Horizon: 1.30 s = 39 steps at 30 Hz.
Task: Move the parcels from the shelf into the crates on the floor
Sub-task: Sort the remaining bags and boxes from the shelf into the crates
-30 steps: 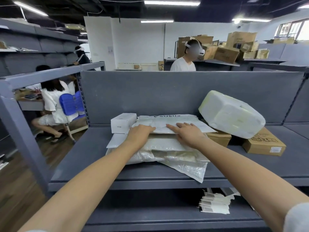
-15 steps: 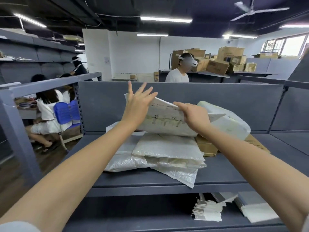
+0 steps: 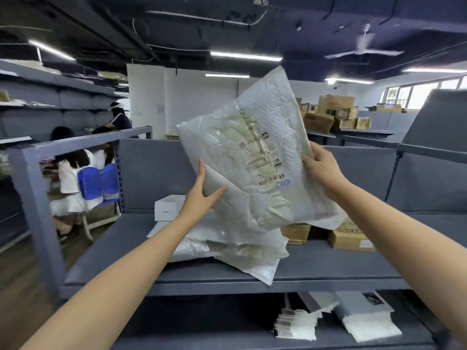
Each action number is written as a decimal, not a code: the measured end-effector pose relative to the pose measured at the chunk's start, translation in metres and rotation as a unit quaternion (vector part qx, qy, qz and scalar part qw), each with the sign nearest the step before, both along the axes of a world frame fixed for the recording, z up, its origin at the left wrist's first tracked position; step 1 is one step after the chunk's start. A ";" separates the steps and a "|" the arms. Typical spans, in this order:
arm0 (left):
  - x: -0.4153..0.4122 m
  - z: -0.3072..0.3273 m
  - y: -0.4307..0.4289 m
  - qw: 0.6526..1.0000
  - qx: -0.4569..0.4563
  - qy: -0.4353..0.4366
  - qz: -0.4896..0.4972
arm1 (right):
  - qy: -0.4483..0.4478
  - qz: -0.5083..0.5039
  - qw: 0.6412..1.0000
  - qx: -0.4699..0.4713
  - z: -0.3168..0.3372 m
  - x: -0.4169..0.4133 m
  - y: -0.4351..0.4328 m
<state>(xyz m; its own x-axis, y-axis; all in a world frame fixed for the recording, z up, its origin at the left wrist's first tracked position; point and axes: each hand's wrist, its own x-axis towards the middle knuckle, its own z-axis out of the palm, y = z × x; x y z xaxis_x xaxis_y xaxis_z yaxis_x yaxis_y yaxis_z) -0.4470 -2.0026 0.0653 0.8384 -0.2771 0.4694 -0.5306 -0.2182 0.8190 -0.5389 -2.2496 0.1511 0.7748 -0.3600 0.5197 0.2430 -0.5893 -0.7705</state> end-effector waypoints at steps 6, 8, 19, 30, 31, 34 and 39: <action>-0.017 -0.002 0.012 0.987 -0.148 0.062 -0.003 | 0.042 0.061 0.992 0.101 -0.019 -0.035 -0.004; -0.023 -0.004 0.020 0.985 -0.155 0.079 -0.019 | 0.071 0.064 0.989 0.111 -0.027 -0.043 -0.006; -0.085 -0.031 0.024 0.975 -0.219 0.026 0.003 | 0.072 -0.009 0.997 -0.033 -0.052 -0.069 0.015; -0.120 -0.047 -0.006 0.887 -0.428 0.117 0.130 | 0.089 0.127 0.939 0.306 -0.126 -0.098 0.054; -0.123 -0.050 -0.011 0.882 -0.437 0.126 0.121 | 0.092 0.153 0.936 0.302 -0.129 -0.094 0.056; -0.131 -0.054 -0.023 0.881 -0.444 0.146 0.077 | 0.020 0.159 0.951 0.266 -0.124 -0.087 0.067; -0.137 -0.055 -0.021 0.933 -0.309 0.181 0.025 | -0.037 0.132 0.965 0.223 -0.108 -0.087 0.047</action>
